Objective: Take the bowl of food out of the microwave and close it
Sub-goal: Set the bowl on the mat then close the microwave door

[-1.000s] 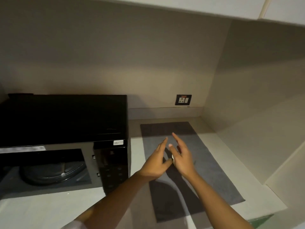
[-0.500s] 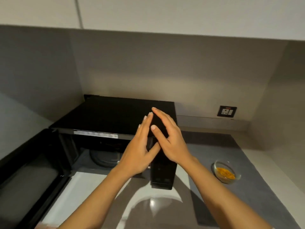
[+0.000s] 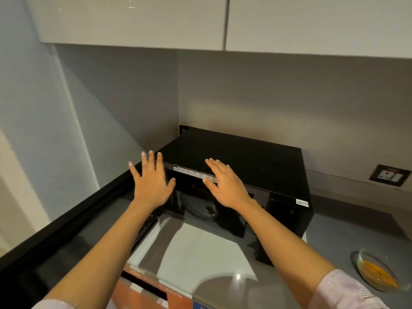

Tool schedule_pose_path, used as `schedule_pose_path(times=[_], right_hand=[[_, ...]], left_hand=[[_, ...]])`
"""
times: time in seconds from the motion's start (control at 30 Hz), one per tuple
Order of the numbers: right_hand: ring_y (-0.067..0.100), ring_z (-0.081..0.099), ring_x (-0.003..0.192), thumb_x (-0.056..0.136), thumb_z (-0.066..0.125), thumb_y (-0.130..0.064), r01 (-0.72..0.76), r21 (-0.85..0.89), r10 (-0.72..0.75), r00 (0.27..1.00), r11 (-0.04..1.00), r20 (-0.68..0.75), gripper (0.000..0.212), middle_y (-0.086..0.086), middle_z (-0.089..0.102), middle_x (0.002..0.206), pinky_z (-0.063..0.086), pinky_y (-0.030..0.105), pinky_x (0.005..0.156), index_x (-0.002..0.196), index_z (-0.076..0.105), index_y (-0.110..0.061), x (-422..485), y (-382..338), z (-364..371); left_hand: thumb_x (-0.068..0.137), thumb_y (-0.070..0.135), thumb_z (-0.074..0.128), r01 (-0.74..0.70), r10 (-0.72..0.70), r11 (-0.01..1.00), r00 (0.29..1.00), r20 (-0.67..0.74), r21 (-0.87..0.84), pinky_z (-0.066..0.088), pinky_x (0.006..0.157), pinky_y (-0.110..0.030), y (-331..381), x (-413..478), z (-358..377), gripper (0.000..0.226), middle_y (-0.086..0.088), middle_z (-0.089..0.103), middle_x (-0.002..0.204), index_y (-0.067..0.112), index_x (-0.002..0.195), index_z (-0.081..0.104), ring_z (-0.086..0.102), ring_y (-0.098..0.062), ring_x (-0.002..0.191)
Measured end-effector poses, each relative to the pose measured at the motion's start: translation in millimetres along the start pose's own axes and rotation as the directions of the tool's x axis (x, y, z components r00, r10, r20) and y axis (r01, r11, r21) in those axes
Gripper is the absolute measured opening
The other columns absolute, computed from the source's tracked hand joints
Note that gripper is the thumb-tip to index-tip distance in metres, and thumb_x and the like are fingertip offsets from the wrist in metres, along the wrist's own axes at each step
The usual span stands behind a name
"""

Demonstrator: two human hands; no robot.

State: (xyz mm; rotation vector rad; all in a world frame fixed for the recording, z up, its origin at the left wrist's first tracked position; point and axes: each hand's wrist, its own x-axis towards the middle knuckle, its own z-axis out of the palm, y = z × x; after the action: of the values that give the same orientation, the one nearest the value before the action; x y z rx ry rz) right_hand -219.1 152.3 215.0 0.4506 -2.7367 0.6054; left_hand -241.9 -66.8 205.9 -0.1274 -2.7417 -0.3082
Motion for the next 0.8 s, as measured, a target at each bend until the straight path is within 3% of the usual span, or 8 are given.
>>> schedule_pose_path(times=[0.17,0.3,0.37,0.5,0.63,0.8], right_hand=[[0.017,0.018,0.149,0.098,0.041,-0.041,0.0,-0.099,0.002,1.0,0.995,0.027,0.061,0.002,0.027,0.16,0.012,0.037,0.121,0.153,0.024,-0.018,9.4,4.2,19.7],[0.016,0.019,0.149,0.098,0.039,-0.045,0.011,-0.185,-0.004,0.999,0.983,0.036,0.062,0.001,0.026,0.16,0.013,0.034,0.12,0.152,0.024,-0.018,11.2,8.7,26.6],[0.016,0.02,0.149,0.098,0.039,-0.046,0.013,-0.184,-0.007,0.999,0.983,0.031,0.062,0.0,0.026,0.16,0.014,0.033,0.12,0.152,0.025,-0.019,11.1,10.2,27.7],[0.016,0.021,0.149,0.098,0.039,-0.047,0.009,-0.176,-0.004,1.0,0.984,0.029,0.062,0.0,0.027,0.16,0.014,0.032,0.119,0.152,0.027,-0.019,11.4,10.3,27.2],[0.015,0.022,0.148,0.098,0.039,-0.046,-0.001,-0.133,0.008,0.999,0.991,0.054,0.061,-0.001,0.028,0.159,0.016,0.033,0.119,0.151,0.029,-0.019,13.9,10.1,24.6],[0.015,0.02,0.149,0.097,0.041,-0.046,-0.044,-0.032,0.047,0.991,0.999,0.122,0.061,-0.001,0.027,0.16,0.014,0.034,0.121,0.151,0.029,-0.019,16.6,10.2,15.5]], left_hand=[[0.089,0.057,0.044,0.265,-0.282,0.956,0.947,0.153,0.123,-0.001,0.11,-0.071,-35.7,2.7,3.4,0.091,-0.022,0.003,0.161,0.006,0.153,0.003,0.001,-0.047,0.146],[0.086,0.057,0.05,0.276,-0.31,0.935,0.94,0.139,0.221,0.02,0.112,-0.061,-38.2,0.1,8.8,0.096,-0.022,0.02,0.156,0.003,0.151,0.006,0.022,-0.043,0.141],[0.085,0.059,0.051,0.297,-0.347,0.919,0.922,0.174,0.258,0.023,0.111,-0.06,-31.8,2.5,5.9,0.097,-0.021,0.023,0.154,0.002,0.15,0.006,0.024,-0.043,0.14],[0.083,0.058,0.057,0.372,-0.484,0.862,0.806,0.34,0.345,0.021,0.113,-0.063,-9.7,19.7,-8.2,0.104,-0.022,0.017,0.154,0.0,0.15,0.002,0.019,-0.045,0.14],[0.077,0.065,0.061,0.355,-0.504,0.859,0.719,0.479,0.37,0.026,0.114,-0.058,4.4,38.5,-22.5,0.11,-0.019,0.019,0.153,0.005,0.151,0.008,0.02,-0.043,0.141],[0.066,0.084,0.049,0.217,-0.444,0.878,0.703,0.555,0.428,0.037,0.111,-0.041,7.9,44.8,-16.5,0.109,-0.015,0.026,0.148,0.019,0.15,0.026,0.026,-0.035,0.137]])
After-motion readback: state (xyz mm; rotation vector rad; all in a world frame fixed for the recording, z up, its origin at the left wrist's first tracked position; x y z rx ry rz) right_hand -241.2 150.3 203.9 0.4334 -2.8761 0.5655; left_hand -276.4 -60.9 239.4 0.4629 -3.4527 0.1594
